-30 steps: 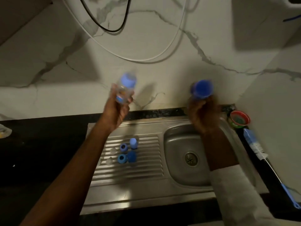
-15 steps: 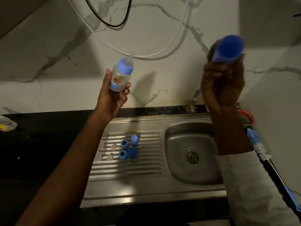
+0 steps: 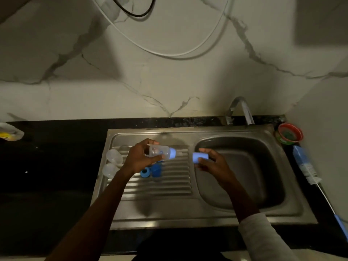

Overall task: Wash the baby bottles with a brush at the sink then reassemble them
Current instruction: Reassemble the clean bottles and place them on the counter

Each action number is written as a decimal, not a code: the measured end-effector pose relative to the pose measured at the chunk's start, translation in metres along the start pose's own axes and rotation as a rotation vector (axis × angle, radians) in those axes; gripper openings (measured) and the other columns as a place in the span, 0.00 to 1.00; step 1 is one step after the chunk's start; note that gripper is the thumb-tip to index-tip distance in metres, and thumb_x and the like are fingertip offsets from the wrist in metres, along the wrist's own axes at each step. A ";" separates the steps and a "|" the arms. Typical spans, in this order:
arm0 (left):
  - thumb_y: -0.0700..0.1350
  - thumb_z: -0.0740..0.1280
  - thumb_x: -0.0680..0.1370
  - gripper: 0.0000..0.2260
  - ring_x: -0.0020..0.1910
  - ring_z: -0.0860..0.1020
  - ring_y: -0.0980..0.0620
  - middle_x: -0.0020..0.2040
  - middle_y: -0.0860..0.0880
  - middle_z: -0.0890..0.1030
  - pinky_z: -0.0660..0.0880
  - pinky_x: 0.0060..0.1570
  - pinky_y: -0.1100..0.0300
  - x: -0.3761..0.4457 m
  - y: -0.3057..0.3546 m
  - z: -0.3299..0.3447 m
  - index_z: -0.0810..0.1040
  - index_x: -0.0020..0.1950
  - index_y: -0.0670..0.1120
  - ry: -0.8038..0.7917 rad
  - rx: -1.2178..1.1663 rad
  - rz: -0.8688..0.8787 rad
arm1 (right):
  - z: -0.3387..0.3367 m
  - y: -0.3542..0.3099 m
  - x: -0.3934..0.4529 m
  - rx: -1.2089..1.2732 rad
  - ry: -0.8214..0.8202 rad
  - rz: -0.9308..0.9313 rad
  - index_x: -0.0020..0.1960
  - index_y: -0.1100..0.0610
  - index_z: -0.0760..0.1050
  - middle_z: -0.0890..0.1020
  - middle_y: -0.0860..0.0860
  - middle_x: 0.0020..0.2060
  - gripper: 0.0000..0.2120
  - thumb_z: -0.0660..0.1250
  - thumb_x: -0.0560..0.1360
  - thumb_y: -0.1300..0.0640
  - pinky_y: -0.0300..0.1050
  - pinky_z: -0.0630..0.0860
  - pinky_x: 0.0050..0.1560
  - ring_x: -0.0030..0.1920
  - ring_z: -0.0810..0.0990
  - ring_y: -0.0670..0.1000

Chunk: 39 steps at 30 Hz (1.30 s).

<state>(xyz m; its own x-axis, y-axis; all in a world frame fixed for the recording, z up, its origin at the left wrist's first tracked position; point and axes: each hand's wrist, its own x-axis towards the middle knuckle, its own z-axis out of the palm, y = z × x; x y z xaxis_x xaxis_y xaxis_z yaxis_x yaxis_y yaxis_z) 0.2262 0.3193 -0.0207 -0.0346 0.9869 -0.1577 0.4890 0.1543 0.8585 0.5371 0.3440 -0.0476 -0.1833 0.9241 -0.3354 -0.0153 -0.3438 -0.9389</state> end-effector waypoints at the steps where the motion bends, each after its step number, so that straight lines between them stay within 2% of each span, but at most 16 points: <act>1: 0.56 0.82 0.66 0.23 0.49 0.84 0.53 0.51 0.54 0.84 0.84 0.43 0.56 -0.001 0.002 0.002 0.80 0.58 0.55 -0.003 -0.019 0.002 | 0.007 -0.005 0.001 0.061 -0.007 -0.018 0.62 0.59 0.78 0.84 0.60 0.53 0.16 0.72 0.76 0.68 0.44 0.81 0.42 0.47 0.85 0.57; 4: 0.53 0.82 0.68 0.22 0.50 0.83 0.55 0.51 0.55 0.84 0.84 0.46 0.52 0.000 0.005 0.007 0.80 0.58 0.55 0.001 -0.042 0.024 | 0.021 -0.013 0.003 0.114 -0.021 -0.077 0.62 0.56 0.78 0.85 0.57 0.55 0.16 0.73 0.75 0.66 0.47 0.82 0.46 0.51 0.86 0.58; 7: 0.55 0.81 0.67 0.23 0.51 0.83 0.55 0.52 0.56 0.84 0.84 0.46 0.54 0.000 0.006 0.006 0.80 0.59 0.55 0.019 -0.074 0.036 | 0.028 -0.013 0.006 0.126 -0.020 -0.085 0.62 0.56 0.77 0.85 0.56 0.55 0.16 0.73 0.76 0.64 0.50 0.83 0.49 0.50 0.86 0.60; 9: 0.56 0.81 0.67 0.25 0.51 0.84 0.53 0.53 0.54 0.84 0.83 0.45 0.56 -0.004 0.009 0.004 0.79 0.60 0.54 0.026 -0.120 0.027 | 0.030 -0.012 0.007 0.122 -0.020 -0.085 0.62 0.56 0.77 0.85 0.56 0.55 0.16 0.73 0.76 0.64 0.50 0.83 0.49 0.50 0.86 0.60; 12: 0.53 0.81 0.68 0.24 0.49 0.85 0.49 0.52 0.50 0.84 0.84 0.41 0.50 -0.006 0.011 0.002 0.79 0.62 0.52 0.050 -0.239 -0.035 | 0.032 -0.010 0.008 0.115 -0.020 -0.081 0.61 0.56 0.78 0.85 0.57 0.55 0.15 0.73 0.76 0.65 0.52 0.83 0.49 0.51 0.86 0.61; 19: 0.45 0.79 0.72 0.24 0.53 0.84 0.52 0.57 0.49 0.83 0.84 0.45 0.54 -0.004 0.018 0.003 0.78 0.66 0.49 -0.046 -0.298 -0.034 | 0.047 -0.021 0.006 0.073 -0.100 -0.102 0.64 0.57 0.77 0.84 0.56 0.55 0.16 0.72 0.77 0.61 0.48 0.82 0.48 0.50 0.86 0.59; 25: 0.47 0.77 0.74 0.22 0.52 0.84 0.54 0.56 0.51 0.83 0.83 0.45 0.56 -0.004 0.018 0.004 0.78 0.66 0.49 -0.079 -0.305 -0.059 | 0.049 -0.023 0.006 0.031 -0.154 -0.106 0.66 0.57 0.76 0.84 0.57 0.56 0.17 0.72 0.77 0.60 0.50 0.82 0.50 0.52 0.85 0.61; 30: 0.47 0.77 0.74 0.19 0.52 0.84 0.52 0.52 0.55 0.85 0.83 0.45 0.56 -0.007 0.017 0.006 0.80 0.63 0.49 -0.060 -0.308 -0.042 | 0.052 -0.027 0.006 -0.054 -0.159 -0.157 0.66 0.59 0.75 0.84 0.58 0.54 0.18 0.72 0.78 0.60 0.48 0.82 0.48 0.49 0.86 0.59; 35: 0.47 0.75 0.76 0.16 0.50 0.85 0.50 0.52 0.53 0.85 0.84 0.46 0.54 -0.009 0.016 0.006 0.80 0.63 0.48 -0.064 -0.324 -0.022 | 0.055 -0.031 0.007 -0.111 -0.180 -0.191 0.65 0.58 0.76 0.84 0.56 0.52 0.16 0.71 0.79 0.59 0.48 0.82 0.47 0.47 0.85 0.60; 39: 0.48 0.77 0.74 0.19 0.54 0.83 0.47 0.54 0.50 0.84 0.84 0.48 0.51 -0.012 0.003 0.002 0.80 0.62 0.49 -0.134 -0.302 -0.016 | 0.053 -0.037 0.009 -0.197 -0.206 -0.188 0.64 0.56 0.77 0.85 0.55 0.49 0.18 0.75 0.76 0.57 0.49 0.82 0.46 0.45 0.86 0.58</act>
<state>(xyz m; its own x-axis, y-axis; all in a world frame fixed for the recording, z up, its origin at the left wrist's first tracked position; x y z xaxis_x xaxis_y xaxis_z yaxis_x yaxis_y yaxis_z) 0.2297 0.3074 -0.0167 0.0848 0.9721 -0.2185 0.2082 0.1971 0.9580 0.4838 0.3559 -0.0119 -0.3907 0.9080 -0.1513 0.1185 -0.1134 -0.9865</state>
